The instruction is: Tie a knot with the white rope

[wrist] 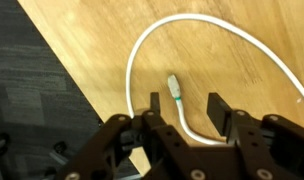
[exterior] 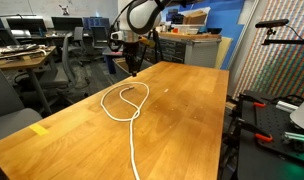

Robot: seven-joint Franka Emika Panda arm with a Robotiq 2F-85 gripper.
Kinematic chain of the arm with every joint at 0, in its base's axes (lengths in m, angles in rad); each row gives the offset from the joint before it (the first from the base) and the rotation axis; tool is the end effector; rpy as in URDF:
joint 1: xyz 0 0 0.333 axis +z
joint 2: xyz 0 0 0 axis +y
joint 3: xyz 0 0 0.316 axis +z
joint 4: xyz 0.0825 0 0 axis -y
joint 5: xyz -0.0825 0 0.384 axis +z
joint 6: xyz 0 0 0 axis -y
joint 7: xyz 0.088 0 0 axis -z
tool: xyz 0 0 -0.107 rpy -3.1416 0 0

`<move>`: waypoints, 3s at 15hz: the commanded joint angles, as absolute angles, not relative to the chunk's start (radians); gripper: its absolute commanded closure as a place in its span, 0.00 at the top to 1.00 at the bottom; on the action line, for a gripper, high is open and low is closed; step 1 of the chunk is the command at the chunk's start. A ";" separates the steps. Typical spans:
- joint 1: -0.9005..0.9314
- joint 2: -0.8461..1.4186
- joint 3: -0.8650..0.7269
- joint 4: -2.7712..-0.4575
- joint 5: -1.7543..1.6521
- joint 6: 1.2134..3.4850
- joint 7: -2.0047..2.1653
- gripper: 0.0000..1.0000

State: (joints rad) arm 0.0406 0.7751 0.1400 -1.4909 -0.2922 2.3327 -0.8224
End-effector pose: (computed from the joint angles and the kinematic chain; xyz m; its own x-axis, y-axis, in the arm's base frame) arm 0.7157 0.1077 0.2217 0.4076 0.9120 -0.0471 0.9070 -0.3983 0.1368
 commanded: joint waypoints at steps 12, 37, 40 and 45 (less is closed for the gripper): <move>-0.132 0.921 0.196 -1.366 0.078 2.390 -0.705 1.00; -0.051 0.942 0.077 -1.376 -0.131 2.321 -0.505 0.01; -0.052 0.926 0.104 -1.376 -0.098 2.287 -0.463 0.07; -0.002 0.867 0.192 -1.384 -0.054 2.232 -0.436 0.07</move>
